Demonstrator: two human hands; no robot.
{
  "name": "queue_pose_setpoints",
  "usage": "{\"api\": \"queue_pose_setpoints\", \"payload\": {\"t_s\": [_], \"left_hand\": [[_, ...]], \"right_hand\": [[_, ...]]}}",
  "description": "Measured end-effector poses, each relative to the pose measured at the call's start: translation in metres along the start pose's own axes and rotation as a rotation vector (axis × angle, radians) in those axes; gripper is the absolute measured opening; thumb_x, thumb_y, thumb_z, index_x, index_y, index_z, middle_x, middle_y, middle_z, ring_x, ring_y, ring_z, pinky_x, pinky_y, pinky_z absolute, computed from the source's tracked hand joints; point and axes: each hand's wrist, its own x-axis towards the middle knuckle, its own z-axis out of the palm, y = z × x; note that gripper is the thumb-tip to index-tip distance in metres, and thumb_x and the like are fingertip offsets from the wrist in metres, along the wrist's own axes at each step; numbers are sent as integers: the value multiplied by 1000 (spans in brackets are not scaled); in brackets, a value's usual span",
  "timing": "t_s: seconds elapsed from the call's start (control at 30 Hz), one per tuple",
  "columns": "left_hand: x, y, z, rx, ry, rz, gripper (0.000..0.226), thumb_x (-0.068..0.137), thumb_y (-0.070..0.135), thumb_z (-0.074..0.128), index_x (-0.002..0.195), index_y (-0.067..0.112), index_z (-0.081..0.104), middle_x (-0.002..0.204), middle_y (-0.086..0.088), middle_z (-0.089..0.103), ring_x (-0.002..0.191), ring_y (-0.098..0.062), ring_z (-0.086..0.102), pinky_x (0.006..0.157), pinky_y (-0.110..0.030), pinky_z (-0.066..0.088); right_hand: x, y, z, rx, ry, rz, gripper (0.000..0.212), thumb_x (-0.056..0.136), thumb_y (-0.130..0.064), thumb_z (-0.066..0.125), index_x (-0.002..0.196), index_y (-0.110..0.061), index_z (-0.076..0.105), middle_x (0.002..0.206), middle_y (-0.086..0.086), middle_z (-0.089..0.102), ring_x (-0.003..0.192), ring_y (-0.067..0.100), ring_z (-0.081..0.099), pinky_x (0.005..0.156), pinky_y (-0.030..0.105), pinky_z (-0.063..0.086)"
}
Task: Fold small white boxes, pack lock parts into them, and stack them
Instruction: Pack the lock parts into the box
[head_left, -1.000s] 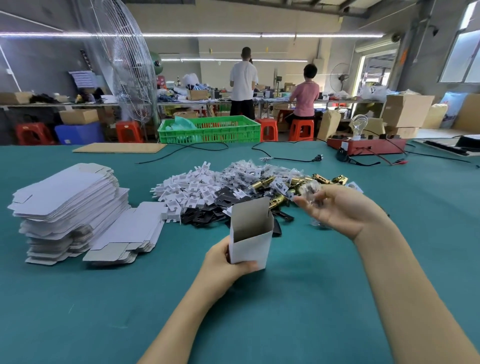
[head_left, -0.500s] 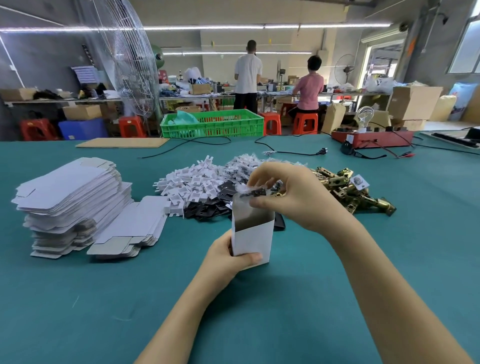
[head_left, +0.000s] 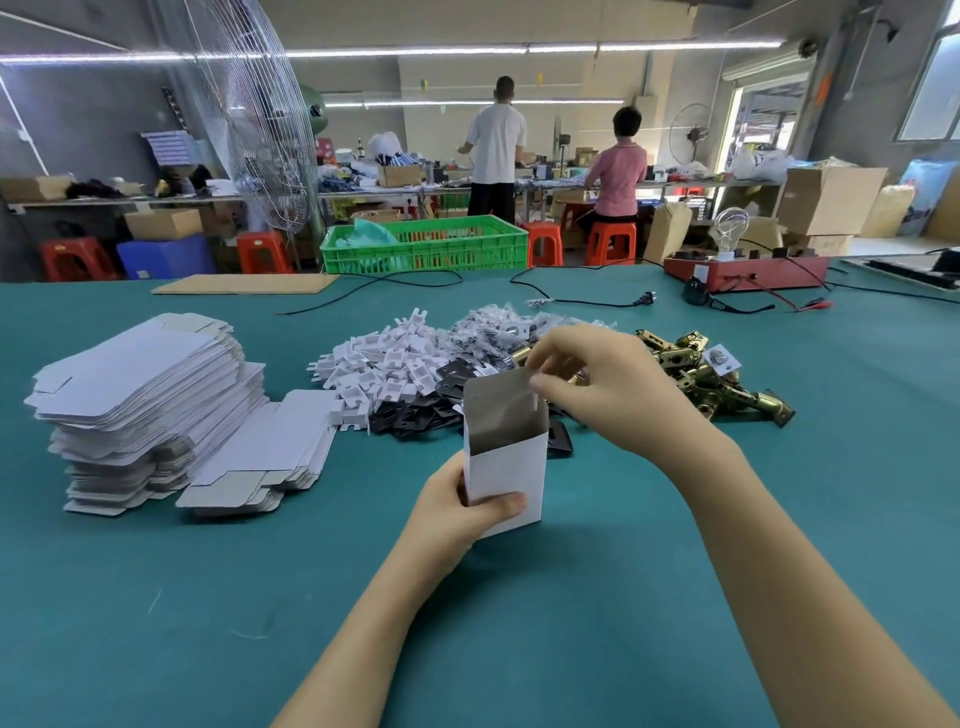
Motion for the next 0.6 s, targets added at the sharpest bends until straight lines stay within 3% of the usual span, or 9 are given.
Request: {"api": "queue_pose_setpoints", "payload": {"t_s": [0.1, 0.23, 0.3, 0.4, 0.47, 0.6], "left_hand": [[-1, 1, -1, -31, 11, 20, 43, 68, 22, 77, 109, 28, 67, 104, 5, 75, 97, -15, 70, 79, -25, 56], [-3, 4, 3, -105, -5, 35, 46, 71, 17, 76, 115, 18, 66, 108, 0, 74, 100, -17, 70, 80, -26, 56], [-4, 6, 7, -137, -20, 43, 48, 71, 16, 76, 117, 16, 64, 110, -1, 74, 102, -18, 69, 83, -28, 56], [-7, 8, 18, -94, -37, 56, 50, 74, 13, 74, 121, 22, 59, 113, 2, 73, 105, -14, 68, 87, -27, 55], [-10, 10, 28, -107, -34, 51, 48, 79, 12, 72, 123, 24, 56, 117, 0, 70, 109, -14, 66, 91, -28, 54], [-18, 17, 43, -300, -88, -12, 58, 89, 50, 55, 136, 17, 52, 132, -8, 63, 122, -25, 60, 104, -43, 46]], "right_hand": [[-2, 9, 9, 206, 95, 230, 11, 95, -28, 55, 95, -19, 63, 83, -8, 63, 79, 5, 60, 67, 13, 44], [-14, 15, 44, 621, 16, 556, 43, 100, -48, 37, 100, -14, 64, 96, 9, 71, 86, 19, 66, 82, 41, 53], [-28, 14, 65, 764, -53, 680, 53, 97, -59, 34, 102, -19, 69, 105, 11, 71, 96, 21, 68, 88, 42, 53], [-45, 15, 80, 951, 34, 781, 53, 94, -65, 33, 89, -33, 76, 97, -4, 75, 90, 14, 71, 77, 33, 55], [-53, 20, 82, 991, 98, 799, 50, 93, -65, 35, 87, -37, 76, 96, -5, 75, 89, 14, 71, 82, 35, 55], [-65, 24, 87, 1034, 176, 811, 54, 84, -74, 39, 93, -35, 75, 102, -5, 74, 101, 14, 68, 101, 40, 46]]}}
